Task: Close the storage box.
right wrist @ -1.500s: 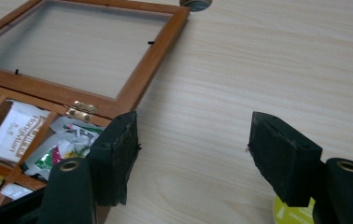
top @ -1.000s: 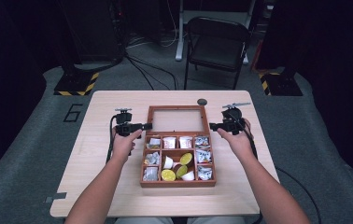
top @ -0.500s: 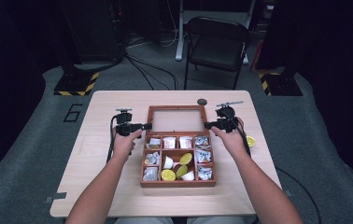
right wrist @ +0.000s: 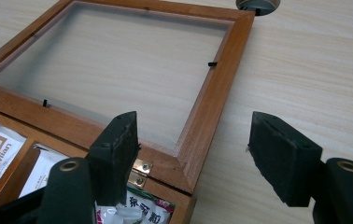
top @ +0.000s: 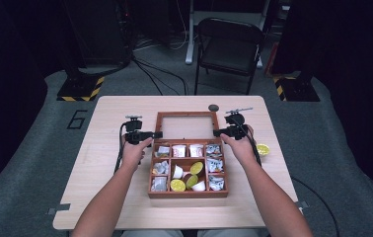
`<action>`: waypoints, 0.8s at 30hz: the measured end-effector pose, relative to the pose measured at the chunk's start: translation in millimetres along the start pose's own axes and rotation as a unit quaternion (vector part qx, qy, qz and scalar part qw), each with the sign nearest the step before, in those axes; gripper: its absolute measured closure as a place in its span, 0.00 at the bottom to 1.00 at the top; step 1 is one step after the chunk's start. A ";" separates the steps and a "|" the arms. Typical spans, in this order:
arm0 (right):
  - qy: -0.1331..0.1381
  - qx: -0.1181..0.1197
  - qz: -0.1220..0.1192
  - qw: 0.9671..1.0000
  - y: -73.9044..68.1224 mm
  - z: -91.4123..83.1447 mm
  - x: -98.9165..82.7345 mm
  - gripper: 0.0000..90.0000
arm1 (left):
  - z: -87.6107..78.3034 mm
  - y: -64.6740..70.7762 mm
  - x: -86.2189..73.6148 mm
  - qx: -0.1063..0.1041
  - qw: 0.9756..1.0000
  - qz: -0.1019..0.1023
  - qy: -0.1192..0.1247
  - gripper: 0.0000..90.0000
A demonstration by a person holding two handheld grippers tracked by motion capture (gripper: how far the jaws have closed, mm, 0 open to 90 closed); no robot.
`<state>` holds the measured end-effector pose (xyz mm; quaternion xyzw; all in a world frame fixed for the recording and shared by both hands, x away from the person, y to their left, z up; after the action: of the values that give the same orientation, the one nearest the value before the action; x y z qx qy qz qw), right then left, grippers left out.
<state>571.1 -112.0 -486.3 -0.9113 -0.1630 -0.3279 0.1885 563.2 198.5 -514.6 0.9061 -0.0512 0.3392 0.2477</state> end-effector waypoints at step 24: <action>-0.025 0.008 0.016 1.000 2.8 25.1 -13.0 0.35 | 19.3 2.7 -8.7 0.007 1.000 0.005 -0.021 0.38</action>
<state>576.2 -105.4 -513.5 -0.9203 -0.1556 -0.3002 0.1969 567.2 186.2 -531.5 0.9145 -0.0591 0.3214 0.2385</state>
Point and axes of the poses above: each handheld gripper's, and its own axes: z roughly forward along the jaws, x roughly out of its top, y roughly to its right, the point moved 6 cm from there along z, roughly forward along the jaws, and after that the axes turned 5 degrees about x, right-handed, at the moved point
